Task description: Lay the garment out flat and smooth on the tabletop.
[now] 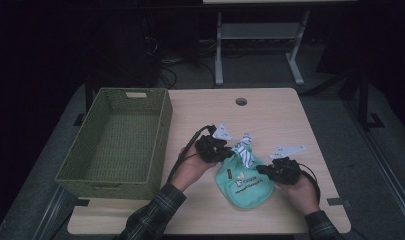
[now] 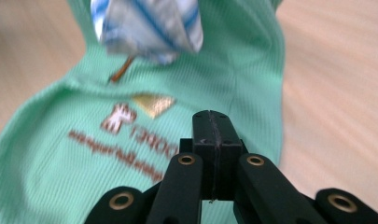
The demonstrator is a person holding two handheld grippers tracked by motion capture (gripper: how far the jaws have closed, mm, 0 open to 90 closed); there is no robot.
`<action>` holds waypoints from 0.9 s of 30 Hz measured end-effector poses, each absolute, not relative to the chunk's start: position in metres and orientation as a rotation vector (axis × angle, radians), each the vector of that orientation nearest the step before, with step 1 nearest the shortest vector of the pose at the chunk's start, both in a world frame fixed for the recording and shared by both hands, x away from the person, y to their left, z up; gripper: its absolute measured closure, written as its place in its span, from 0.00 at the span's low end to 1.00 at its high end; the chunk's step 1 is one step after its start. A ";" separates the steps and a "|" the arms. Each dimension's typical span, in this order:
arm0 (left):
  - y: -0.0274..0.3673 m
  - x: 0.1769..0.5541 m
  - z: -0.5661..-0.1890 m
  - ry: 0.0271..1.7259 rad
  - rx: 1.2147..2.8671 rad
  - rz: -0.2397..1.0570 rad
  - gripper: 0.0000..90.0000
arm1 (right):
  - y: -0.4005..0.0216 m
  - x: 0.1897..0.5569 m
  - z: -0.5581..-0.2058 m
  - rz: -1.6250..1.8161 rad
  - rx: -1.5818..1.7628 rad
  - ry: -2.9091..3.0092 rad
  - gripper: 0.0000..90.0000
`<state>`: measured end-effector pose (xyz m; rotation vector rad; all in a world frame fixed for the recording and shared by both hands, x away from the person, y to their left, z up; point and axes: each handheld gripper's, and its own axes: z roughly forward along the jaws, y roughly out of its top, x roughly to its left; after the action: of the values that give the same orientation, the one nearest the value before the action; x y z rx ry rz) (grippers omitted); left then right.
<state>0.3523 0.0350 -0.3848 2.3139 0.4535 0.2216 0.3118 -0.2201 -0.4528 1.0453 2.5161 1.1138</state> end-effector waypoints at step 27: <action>0.004 0.318 -0.414 0.320 2.409 0.117 0.93 | -0.230 0.301 -0.460 1.039 1.072 2.554 1.00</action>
<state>0.3179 0.0037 -0.4139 2.4086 0.3201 0.1172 0.3011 -0.2304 -0.4602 1.0725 2.5543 1.0389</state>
